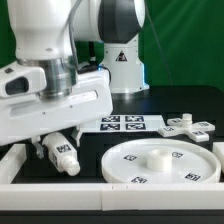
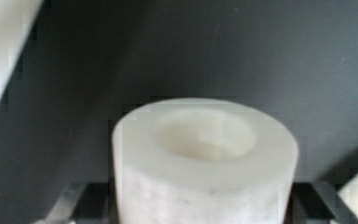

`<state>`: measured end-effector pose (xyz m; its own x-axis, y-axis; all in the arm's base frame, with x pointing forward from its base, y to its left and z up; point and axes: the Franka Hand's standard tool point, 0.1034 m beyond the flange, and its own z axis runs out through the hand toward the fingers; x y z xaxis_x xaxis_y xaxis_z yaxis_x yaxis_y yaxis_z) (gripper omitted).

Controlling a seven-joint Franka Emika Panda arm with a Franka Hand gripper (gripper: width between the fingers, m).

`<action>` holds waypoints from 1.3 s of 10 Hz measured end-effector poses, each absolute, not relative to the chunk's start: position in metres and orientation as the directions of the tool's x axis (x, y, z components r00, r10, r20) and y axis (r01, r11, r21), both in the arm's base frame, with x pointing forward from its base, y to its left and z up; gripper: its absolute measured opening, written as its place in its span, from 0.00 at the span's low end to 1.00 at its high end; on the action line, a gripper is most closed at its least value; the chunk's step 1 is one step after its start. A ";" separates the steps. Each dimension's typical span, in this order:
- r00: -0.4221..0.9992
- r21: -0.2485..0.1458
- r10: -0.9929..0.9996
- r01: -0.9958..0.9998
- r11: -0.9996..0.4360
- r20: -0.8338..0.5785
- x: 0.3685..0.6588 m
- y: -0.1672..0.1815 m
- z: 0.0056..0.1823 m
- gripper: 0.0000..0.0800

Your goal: Assemble round table

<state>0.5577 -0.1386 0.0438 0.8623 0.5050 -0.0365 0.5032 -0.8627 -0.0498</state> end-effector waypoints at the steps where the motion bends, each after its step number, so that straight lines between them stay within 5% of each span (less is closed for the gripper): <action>1: 0.859 -0.055 0.511 0.509 -0.859 -0.035 0.540 -0.132 0.055 0.51; 4: 0.812 -0.030 0.583 0.583 -0.812 0.001 0.501 -0.108 0.061 0.51; 8: 0.616 -0.022 0.788 0.787 -0.616 0.007 0.499 -0.111 0.058 0.51; 10: 0.343 0.030 0.939 0.939 -0.343 0.012 0.465 -0.114 0.040 0.51; 13: 0.065 0.016 0.998 0.998 -0.065 -0.007 0.452 -0.128 0.035 0.51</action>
Offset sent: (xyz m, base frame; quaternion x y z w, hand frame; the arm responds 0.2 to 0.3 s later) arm -0.0375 0.0428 -0.0073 -0.0250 0.0723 -0.0977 0.9923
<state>0.4521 -0.1283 0.0347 0.0653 0.9978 -0.0072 0.9977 -0.0652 0.0158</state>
